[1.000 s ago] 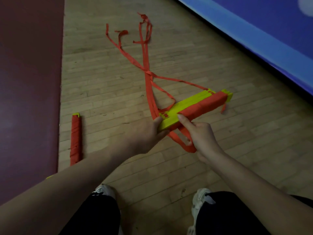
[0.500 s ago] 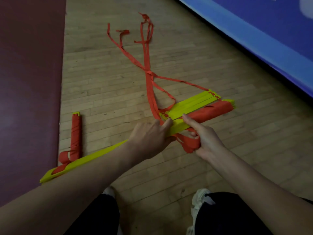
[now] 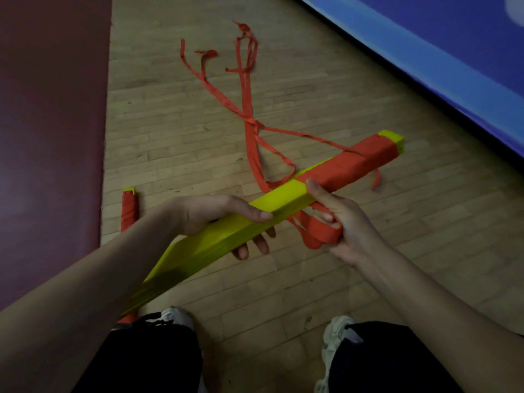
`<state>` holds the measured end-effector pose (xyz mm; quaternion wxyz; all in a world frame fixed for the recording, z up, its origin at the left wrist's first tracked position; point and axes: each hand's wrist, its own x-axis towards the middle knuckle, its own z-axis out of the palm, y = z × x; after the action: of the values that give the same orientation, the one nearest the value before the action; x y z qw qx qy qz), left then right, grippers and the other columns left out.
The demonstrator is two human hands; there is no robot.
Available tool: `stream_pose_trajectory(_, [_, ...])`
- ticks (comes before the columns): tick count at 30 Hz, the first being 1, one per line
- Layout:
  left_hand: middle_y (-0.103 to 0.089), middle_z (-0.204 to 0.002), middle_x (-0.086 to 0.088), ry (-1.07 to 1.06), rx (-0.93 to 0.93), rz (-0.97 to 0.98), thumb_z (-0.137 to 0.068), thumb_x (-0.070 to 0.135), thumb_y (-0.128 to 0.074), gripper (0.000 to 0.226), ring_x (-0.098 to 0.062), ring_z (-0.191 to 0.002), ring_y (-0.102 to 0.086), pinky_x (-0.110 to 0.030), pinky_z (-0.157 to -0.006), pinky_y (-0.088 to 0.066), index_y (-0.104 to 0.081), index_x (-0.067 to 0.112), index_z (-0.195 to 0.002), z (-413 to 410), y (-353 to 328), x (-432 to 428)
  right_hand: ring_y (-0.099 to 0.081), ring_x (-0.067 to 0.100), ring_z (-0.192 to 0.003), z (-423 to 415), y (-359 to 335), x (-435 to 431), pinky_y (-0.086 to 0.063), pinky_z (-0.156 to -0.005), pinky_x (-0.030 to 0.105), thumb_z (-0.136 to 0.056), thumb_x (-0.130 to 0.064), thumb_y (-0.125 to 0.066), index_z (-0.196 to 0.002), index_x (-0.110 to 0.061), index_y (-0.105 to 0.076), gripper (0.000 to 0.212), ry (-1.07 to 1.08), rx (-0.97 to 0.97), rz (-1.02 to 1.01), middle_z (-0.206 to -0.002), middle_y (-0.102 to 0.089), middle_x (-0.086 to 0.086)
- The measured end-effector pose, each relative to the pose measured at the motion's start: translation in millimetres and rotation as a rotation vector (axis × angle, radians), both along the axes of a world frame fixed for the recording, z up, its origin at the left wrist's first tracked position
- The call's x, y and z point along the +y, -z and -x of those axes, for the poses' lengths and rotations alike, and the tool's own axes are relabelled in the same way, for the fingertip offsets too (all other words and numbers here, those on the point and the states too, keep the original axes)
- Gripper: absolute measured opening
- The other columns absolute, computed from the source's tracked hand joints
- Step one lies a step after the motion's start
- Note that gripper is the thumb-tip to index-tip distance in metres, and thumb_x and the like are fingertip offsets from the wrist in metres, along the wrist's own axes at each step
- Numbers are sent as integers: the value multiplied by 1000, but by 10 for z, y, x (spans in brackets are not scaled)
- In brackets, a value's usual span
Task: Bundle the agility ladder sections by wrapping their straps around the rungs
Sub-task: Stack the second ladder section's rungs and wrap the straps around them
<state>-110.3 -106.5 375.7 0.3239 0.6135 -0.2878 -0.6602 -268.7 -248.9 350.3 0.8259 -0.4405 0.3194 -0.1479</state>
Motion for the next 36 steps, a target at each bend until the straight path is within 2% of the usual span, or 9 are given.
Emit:
stream_pose_trajectory(3, [-65,-78,-11,-44,39,12,-76,29,-61,31,-21,-54,-61,-27,-54,-51,-61,5,-96,6,-6,6,-24,1,-30,21,-73,-36,-15,-50,20,-74,-33,-68,-44,-21,-50,37,-56,53,107,-38,-31,-9])
stream_pose_trajectory(5, [-61,-74,-11,-69,52,32,-77,26,-62,24,-22,-56,-57,-27,-53,-49,-61,8,-93,10,-4,3,-37,2,-34,15,-90,-64,-29,-41,12,-82,-25,-67,-63,-13,-57,25,-60,47,209,-45,-44,-5])
stream_pose_trajectory(7, [-59,-74,-10,-83,48,55,-77,23,-63,23,-22,-58,-55,-27,-53,-48,-61,9,-94,1,3,1,-60,13,-58,-3,-73,-67,-51,-57,20,-80,-21,-69,-84,-1,-68,21,-81,31,292,-72,-69,12])
stream_pose_trajectory(9, [-59,-74,-9,-113,32,76,-76,22,-64,23,-21,-59,-55,-27,-53,-47,-61,9,-95,-17,7,3,-65,21,-77,-2,-33,-62,-51,-74,27,-73,-25,-73,-94,4,-70,35,-107,77,370,-93,-72,20])
stream_pose_trajectory(13, [-58,-74,-10,-171,-11,100,-75,21,-67,18,-20,-59,-53,-27,-52,-45,-64,13,-91,-64,-11,15,-61,8,-56,8,-25,-57,-48,-55,15,-78,-15,-74,-78,-7,-71,8,-60,139,469,-65,-71,3])
stream_pose_trajectory(24, [-63,-80,-14,-295,-149,34,-86,21,-65,22,-22,-59,-56,-25,-52,-48,-63,5,-102,-13,-26,-49,-63,14,-63,17,74,-112,-48,-66,32,-60,-44,-84,-72,-11,-77,36,-53,388,695,-71,-73,12])
stream_pose_trajectory(28, [-72,-79,-7,-234,-477,17,-84,27,-71,19,-19,-58,-62,-30,-56,-53,-68,11,-94,103,11,-129,-51,11,-57,3,54,-50,-38,-58,28,-66,-44,-82,-63,1,-67,47,-38,402,729,-59,-60,7])
stream_pose_trajectory(32, [-70,-90,-5,-101,-926,23,-85,39,-67,25,-24,-79,-68,-32,-65,-53,-62,19,-100,260,31,-184,-56,18,-60,-19,87,59,-46,-60,37,-47,-72,-77,-73,12,-62,90,44,368,637,-69,-69,22])
stream_pose_trajectory(36, [-64,-111,-11,23,-1445,79,-91,44,-53,36,-36,-103,-59,-35,-72,-40,-50,22,-119,451,63,-218,-53,4,-38,-49,-22,73,-42,-39,19,-74,-36,-79,-64,-7,-64,34,181,253,277,-45,-60,-3])
